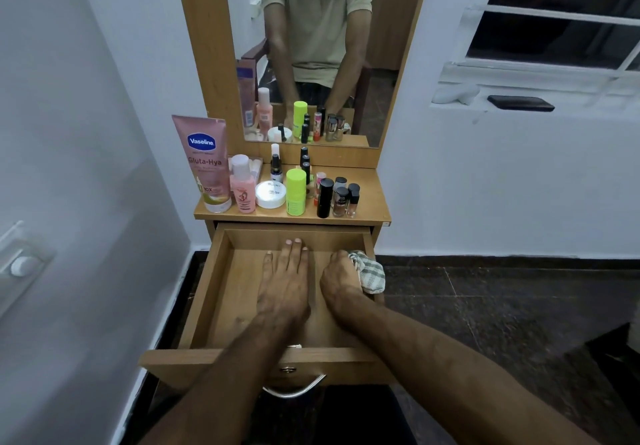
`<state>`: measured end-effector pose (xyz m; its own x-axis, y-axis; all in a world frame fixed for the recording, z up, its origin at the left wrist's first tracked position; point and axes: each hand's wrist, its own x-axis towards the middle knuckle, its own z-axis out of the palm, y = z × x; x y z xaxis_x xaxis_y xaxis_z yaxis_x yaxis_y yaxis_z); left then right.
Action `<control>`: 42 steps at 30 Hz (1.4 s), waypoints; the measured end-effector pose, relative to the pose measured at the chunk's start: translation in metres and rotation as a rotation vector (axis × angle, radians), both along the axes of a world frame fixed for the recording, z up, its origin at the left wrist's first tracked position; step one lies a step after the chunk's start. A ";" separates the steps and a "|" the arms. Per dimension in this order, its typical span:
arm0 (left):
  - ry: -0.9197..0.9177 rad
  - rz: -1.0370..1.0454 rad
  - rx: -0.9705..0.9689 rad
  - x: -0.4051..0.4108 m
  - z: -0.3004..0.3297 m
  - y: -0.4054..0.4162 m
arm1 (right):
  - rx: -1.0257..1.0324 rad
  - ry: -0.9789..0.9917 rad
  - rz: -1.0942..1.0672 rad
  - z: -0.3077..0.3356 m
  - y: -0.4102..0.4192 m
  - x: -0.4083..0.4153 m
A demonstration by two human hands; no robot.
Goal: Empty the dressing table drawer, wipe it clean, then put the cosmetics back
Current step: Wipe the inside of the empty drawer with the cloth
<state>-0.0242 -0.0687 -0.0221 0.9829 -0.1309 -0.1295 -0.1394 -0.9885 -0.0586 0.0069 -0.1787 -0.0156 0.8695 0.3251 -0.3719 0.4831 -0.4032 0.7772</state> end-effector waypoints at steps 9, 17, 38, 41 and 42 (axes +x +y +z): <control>-0.064 -0.053 0.028 -0.003 -0.007 -0.002 | 0.294 0.238 -0.155 0.060 -0.018 -0.015; -0.085 -0.062 -0.026 -0.005 -0.005 -0.007 | 1.326 0.080 -0.496 0.139 -0.073 0.000; -0.026 -0.049 -0.002 -0.001 -0.007 -0.005 | 0.203 -0.002 0.009 0.017 -0.030 -0.023; -0.027 -0.042 -0.004 0.000 -0.008 -0.003 | 0.160 0.009 -0.003 0.015 -0.020 -0.020; -0.022 -0.040 -0.009 0.000 -0.008 -0.002 | 0.155 0.013 0.003 0.014 -0.018 -0.021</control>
